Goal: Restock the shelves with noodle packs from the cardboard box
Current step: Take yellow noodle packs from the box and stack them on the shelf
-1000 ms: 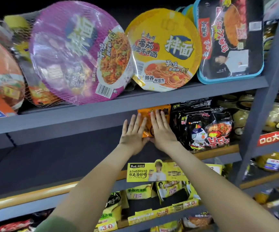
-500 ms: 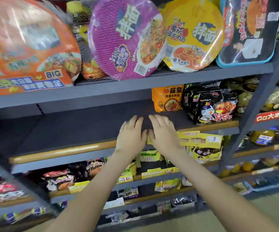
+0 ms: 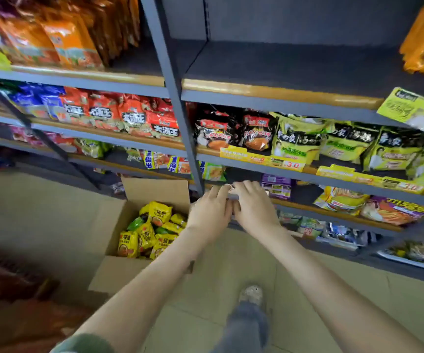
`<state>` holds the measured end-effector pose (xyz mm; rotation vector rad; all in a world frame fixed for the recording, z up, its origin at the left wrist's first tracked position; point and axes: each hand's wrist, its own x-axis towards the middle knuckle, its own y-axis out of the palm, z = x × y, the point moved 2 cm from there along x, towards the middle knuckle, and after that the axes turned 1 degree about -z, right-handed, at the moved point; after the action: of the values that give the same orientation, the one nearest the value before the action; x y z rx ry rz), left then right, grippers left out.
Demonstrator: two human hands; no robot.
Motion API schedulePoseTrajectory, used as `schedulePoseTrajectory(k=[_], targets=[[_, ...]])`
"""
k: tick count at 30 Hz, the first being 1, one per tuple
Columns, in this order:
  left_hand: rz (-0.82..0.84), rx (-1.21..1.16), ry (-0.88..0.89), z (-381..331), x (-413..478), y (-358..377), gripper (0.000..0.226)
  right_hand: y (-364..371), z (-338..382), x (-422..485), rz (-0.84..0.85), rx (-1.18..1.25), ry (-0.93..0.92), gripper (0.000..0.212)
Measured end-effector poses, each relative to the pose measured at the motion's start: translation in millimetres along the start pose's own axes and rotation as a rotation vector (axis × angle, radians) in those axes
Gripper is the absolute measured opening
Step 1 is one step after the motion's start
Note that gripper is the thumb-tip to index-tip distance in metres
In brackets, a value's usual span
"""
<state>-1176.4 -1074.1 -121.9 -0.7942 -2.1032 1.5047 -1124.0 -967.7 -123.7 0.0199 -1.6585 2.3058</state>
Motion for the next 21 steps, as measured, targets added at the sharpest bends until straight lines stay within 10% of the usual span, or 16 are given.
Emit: schedulePoseTrajectory(k=[12,21], targets=[[0.137,-0.015,-0.373,217,-89,39,0.046,164,141,24,0.240,0.070,-0.161,0.031],[0.354,0.076,-0.362,431,-65,123,0.069,393,186,87,0.686,-0.104,-0.012,0.082]])
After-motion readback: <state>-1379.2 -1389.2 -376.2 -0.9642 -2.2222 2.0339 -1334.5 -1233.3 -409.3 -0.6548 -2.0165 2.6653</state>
